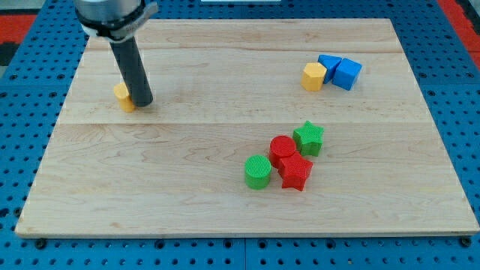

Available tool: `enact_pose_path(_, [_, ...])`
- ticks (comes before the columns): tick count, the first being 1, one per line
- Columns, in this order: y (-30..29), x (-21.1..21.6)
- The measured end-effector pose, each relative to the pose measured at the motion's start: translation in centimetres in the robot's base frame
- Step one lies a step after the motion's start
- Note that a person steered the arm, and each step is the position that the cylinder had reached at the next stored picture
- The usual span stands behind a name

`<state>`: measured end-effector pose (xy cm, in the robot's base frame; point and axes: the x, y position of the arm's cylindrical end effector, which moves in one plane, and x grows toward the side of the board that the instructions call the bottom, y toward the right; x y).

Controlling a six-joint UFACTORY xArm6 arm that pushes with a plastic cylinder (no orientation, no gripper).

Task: Slide the heart to the right side

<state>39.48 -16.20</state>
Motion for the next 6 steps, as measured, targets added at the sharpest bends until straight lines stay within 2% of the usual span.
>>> enact_pose_path(1, [0.2,5.4])
enact_pose_path(2, [-6.7,3.0])
enact_pose_path(3, [-6.0,-0.2])
enact_pose_path(4, [7.1,2.1])
enact_pose_path(5, [10.9,1.9])
enact_pose_path(6, [2.6,1.9])
